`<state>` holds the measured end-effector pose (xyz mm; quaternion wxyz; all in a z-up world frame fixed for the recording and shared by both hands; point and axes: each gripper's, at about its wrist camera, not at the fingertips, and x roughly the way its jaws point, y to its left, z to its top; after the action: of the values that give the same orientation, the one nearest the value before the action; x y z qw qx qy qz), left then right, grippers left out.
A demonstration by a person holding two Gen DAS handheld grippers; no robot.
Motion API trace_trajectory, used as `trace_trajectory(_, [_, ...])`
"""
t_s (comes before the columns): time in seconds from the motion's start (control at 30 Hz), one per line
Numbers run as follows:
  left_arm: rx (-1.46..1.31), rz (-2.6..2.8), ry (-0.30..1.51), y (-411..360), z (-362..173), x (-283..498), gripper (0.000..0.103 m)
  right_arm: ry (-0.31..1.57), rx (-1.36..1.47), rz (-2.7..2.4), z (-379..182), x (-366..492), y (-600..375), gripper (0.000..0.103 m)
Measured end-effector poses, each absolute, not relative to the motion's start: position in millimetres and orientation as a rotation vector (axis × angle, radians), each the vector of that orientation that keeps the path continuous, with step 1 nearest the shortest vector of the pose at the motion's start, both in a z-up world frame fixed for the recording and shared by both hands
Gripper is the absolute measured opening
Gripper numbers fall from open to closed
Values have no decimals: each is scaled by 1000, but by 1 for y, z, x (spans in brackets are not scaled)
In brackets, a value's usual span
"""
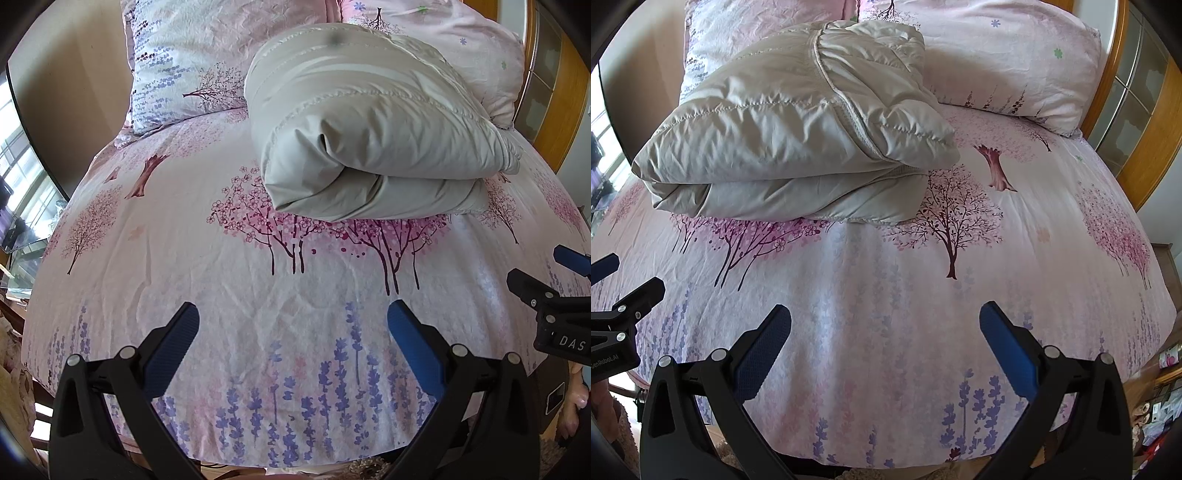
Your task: Fold large clothes
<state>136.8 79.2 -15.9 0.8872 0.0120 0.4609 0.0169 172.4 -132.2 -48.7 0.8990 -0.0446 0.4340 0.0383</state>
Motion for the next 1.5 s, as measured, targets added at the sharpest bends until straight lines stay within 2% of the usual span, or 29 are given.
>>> trace_trajectory(1.5, [6,24,943,80,-15,138,101,905,-79,79,-51,174,-130,102])
